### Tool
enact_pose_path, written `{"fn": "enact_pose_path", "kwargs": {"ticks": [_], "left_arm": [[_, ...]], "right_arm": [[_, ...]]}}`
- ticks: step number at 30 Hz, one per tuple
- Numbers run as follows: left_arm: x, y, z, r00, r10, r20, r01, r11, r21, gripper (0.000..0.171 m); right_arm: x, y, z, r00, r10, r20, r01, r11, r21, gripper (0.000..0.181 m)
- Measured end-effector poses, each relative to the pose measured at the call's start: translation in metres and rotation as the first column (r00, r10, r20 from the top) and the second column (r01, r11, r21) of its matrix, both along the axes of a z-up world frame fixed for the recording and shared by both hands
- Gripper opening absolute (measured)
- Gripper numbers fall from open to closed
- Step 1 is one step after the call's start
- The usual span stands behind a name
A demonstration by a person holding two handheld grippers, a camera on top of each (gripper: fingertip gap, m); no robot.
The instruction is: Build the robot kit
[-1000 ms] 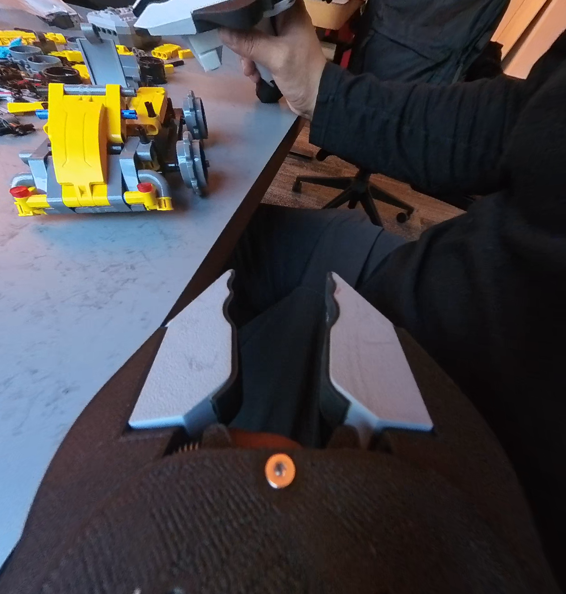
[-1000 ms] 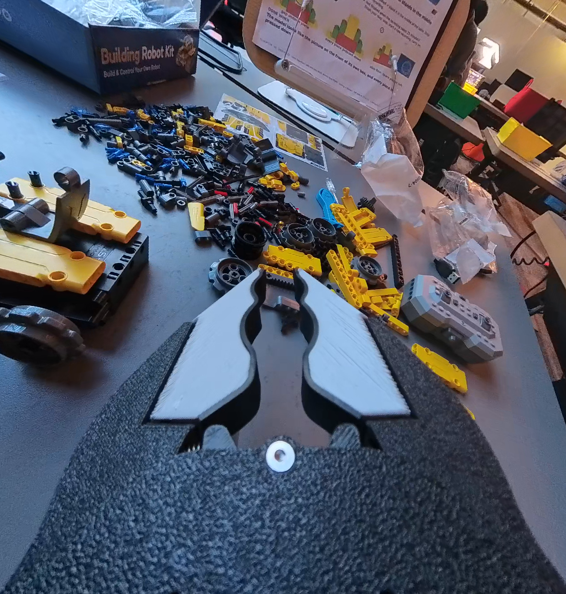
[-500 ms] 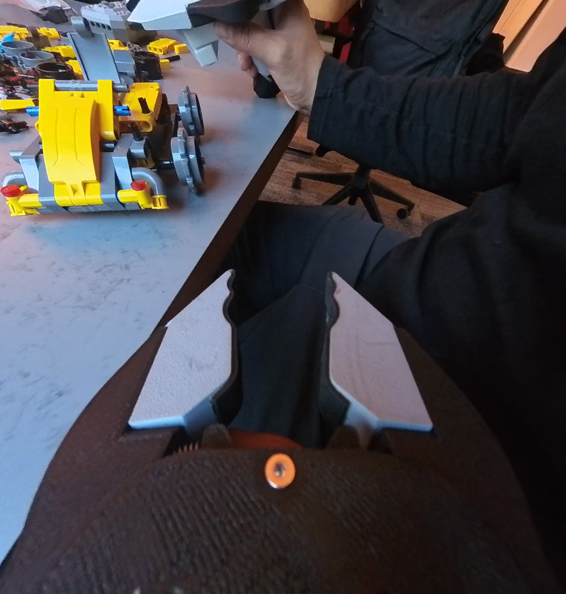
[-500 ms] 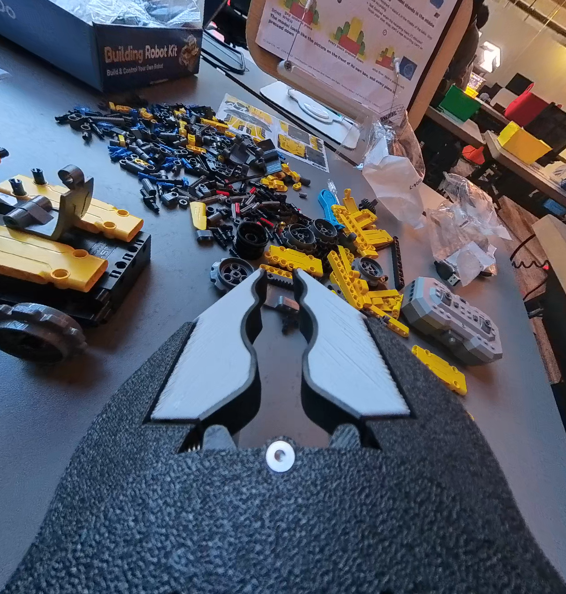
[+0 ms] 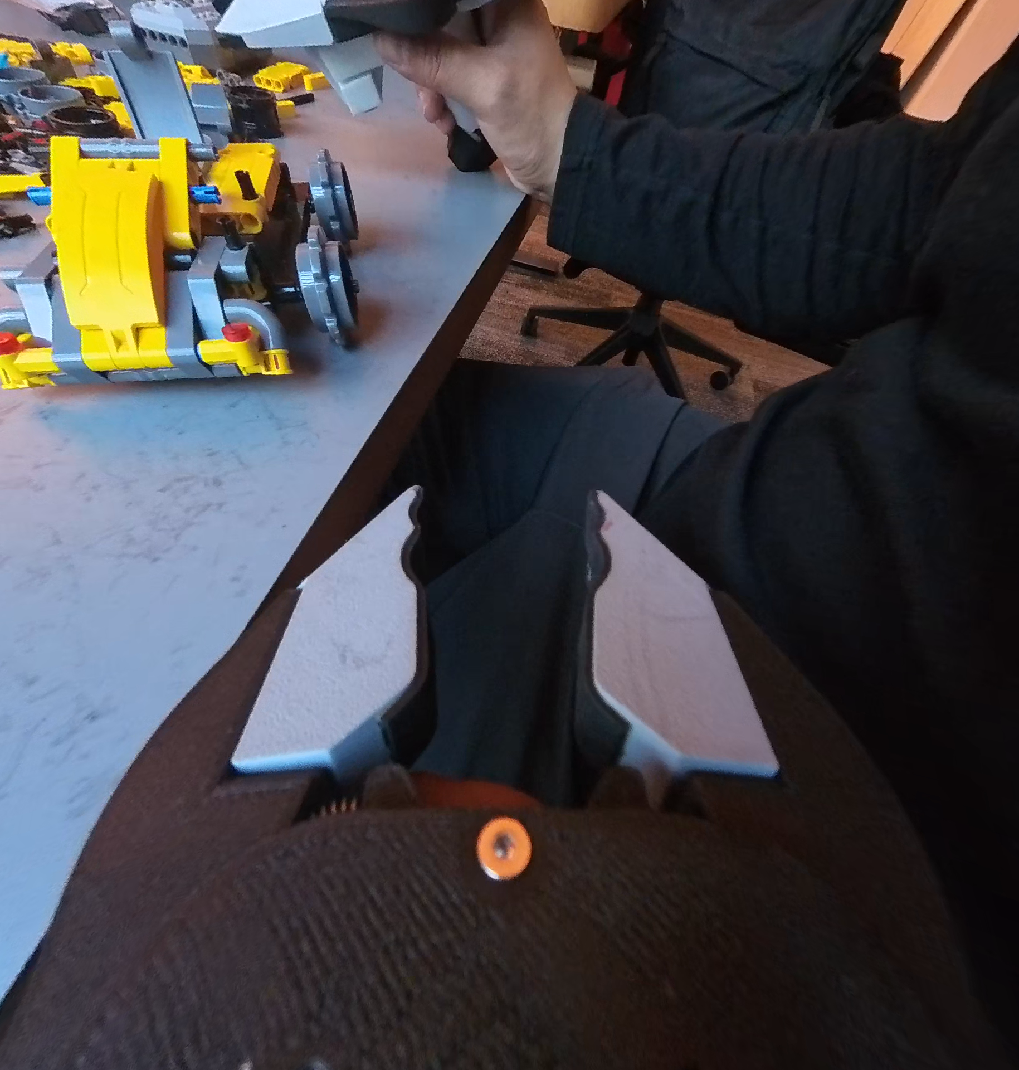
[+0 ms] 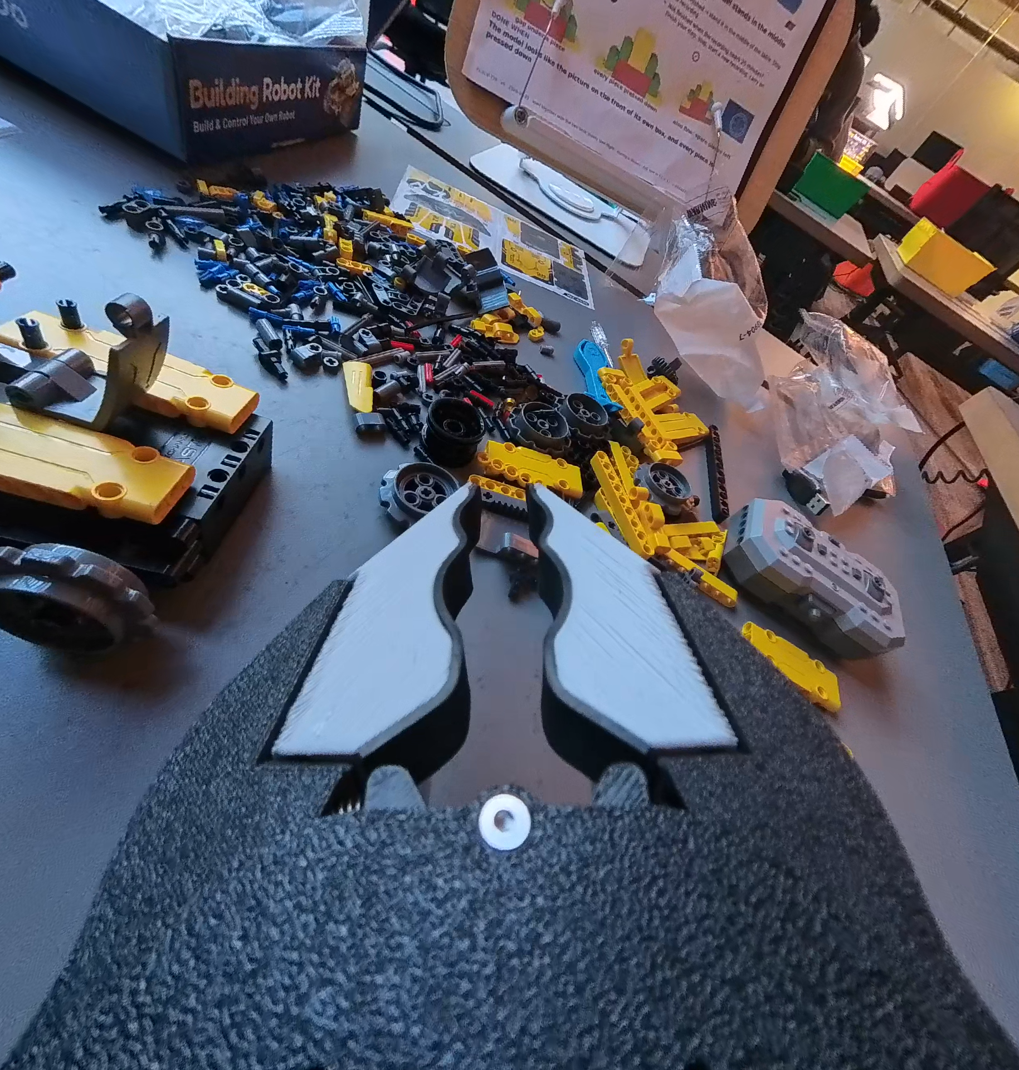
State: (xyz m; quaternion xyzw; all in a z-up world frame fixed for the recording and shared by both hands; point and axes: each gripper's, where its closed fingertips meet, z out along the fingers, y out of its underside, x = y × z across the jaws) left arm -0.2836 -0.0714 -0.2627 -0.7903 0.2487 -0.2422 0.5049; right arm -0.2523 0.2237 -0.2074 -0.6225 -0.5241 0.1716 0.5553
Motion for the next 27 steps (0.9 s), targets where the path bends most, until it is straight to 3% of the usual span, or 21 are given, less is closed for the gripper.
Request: {"fn": "enact_pose_path", "kwargs": {"ticks": [12,15,18,20,22,25,27], "left_arm": [[-0.006,0.005,0.004,1.0,0.029,0.012,-0.029,1.0,0.009,0.052],[-0.019,0.018,0.026,0.991,0.123,0.055,-0.126,0.989,0.071,0.054],[-0.048,0.044,0.054,0.962,0.272,-0.024,-0.264,0.95,0.164,0.061],[-0.062,0.066,0.067,0.939,0.322,-0.123,-0.293,0.933,0.208,0.069],[-0.07,0.091,0.064,0.924,0.317,-0.216,-0.289,0.945,0.152,0.078],[-0.058,0.118,0.04,0.944,0.179,-0.278,-0.2,0.979,-0.048,0.086],[-0.053,0.128,0.024,0.958,0.095,-0.272,-0.143,0.976,-0.162,0.088]], "right_arm": [[-0.002,-0.002,-0.002,1.0,0.02,0.009,-0.02,1.0,-0.015,0.015],[-0.009,-0.013,-0.006,0.993,0.116,0.018,-0.114,0.991,-0.067,0.015],[-0.013,-0.027,-0.009,0.977,0.214,0.011,-0.211,0.967,-0.142,0.018],[-0.015,-0.045,-0.014,0.955,0.295,0.005,-0.286,0.929,-0.236,0.02],[-0.015,-0.061,-0.021,0.934,0.358,0.011,-0.333,0.88,-0.34,0.026],[-0.014,-0.085,-0.031,0.889,0.459,0.014,-0.39,0.77,-0.505,0.031],[-0.011,-0.096,-0.034,0.867,0.497,-0.018,-0.404,0.681,-0.611,0.012]]}}
